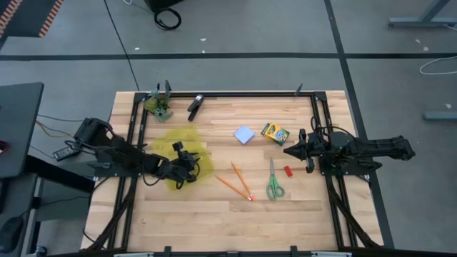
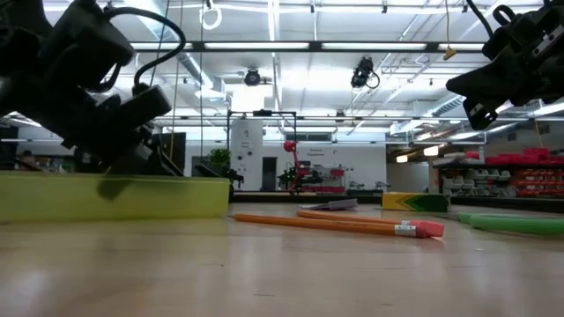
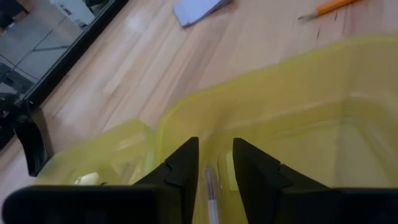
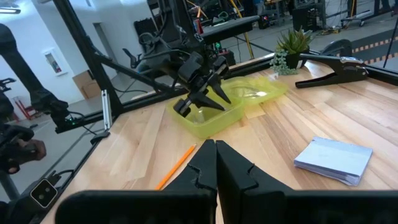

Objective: Pack school essentials
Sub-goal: Put the left orange pencil into the yellow supply box

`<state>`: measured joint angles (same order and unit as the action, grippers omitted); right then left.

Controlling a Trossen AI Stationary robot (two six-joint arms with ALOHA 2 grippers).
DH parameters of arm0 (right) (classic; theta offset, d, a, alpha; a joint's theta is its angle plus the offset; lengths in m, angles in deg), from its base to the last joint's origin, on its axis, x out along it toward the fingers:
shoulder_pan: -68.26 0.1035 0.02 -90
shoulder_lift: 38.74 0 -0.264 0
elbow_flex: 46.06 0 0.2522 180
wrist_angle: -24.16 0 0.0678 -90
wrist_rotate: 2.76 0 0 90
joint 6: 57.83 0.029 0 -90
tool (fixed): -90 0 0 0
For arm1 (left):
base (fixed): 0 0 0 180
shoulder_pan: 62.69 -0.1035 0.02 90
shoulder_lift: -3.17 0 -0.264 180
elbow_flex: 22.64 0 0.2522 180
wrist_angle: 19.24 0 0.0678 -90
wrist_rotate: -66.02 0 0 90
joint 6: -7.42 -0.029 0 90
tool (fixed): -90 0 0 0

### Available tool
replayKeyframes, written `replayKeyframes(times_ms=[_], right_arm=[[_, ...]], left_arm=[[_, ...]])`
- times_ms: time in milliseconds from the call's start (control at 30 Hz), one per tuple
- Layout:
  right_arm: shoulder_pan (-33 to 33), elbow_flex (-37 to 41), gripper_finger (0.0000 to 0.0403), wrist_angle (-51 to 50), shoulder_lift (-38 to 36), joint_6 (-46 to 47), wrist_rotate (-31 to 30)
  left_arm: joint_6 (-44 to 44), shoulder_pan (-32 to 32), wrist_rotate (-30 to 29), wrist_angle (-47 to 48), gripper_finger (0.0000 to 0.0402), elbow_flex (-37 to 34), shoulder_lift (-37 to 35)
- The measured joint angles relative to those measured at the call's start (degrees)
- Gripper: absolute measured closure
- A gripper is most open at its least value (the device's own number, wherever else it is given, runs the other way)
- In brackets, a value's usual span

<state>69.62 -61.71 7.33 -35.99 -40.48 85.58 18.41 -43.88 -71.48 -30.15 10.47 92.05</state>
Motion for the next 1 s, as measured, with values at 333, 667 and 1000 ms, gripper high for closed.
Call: replayKeyframes(times_ms=[333,667,1000], right_arm=[[0.0,0.0,0.0396,0.0,0.0,0.0,0.0],[0.0,0.0,0.0396,0.0,0.0,0.0,0.0],[0.0,0.0,0.0396,0.0,0.0,0.0,0.0]], left_arm=[[-3.1,-1.3,-1.8,5.7,0.0334,4.7,-0.8],[-5.5,-2.3,-1.8,9.2,0.0335,10.6,-0.8],[-8.9,-2.1,-1.8,9.2,0.0336,13.4,-0.8]])
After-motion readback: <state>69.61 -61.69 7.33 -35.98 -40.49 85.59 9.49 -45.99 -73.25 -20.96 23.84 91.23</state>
